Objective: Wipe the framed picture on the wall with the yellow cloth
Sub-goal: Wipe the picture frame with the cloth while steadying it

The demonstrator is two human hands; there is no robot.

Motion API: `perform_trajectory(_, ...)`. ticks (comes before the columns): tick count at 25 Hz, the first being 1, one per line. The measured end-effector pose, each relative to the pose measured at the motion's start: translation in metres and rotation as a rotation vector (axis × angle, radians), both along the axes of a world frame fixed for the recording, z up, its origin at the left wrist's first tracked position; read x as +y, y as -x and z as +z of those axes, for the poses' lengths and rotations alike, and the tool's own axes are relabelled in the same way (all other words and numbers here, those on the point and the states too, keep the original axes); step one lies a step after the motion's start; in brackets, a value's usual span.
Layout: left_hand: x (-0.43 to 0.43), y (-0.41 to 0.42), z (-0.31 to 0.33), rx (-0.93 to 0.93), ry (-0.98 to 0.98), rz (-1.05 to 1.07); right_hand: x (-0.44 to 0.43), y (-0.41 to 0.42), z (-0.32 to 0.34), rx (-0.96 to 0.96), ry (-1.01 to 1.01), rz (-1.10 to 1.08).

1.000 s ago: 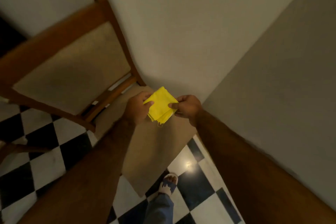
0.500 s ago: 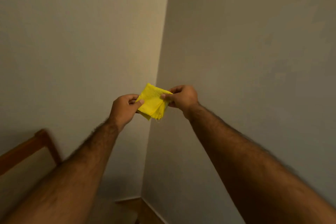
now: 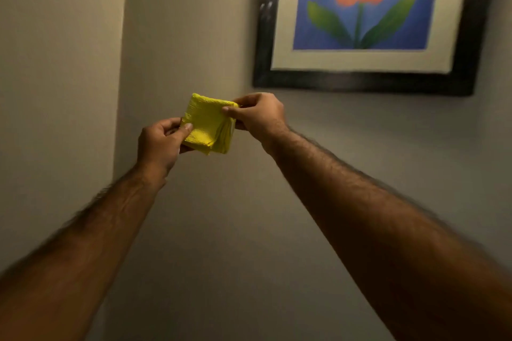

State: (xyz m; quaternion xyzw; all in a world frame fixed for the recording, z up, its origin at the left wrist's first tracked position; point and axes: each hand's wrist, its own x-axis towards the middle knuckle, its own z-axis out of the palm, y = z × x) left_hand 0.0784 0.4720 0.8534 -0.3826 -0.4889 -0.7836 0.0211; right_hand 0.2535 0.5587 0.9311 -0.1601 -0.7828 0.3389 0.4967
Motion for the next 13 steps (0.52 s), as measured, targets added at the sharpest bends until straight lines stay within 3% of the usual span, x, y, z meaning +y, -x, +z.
perform_trajectory(2,0.015,-0.018,0.06,0.017,-0.101,-0.066,0.007,-0.045,0.054,0.071,-0.262,-0.138)
perform_trajectory(6,0.034,-0.051,0.17,0.048,-0.231,-0.148,0.048,-0.167,0.149,0.169,-0.836,-0.633)
perform_trajectory(10,0.055,-0.07,0.245,0.071,-0.268,-0.131,0.11,-0.278,0.19,0.116,-0.936,-1.103)
perform_trajectory(13,0.075,-0.07,0.275,0.019,-0.228,-0.043,0.144,-0.311,0.195,-0.074,-0.924,-1.218)
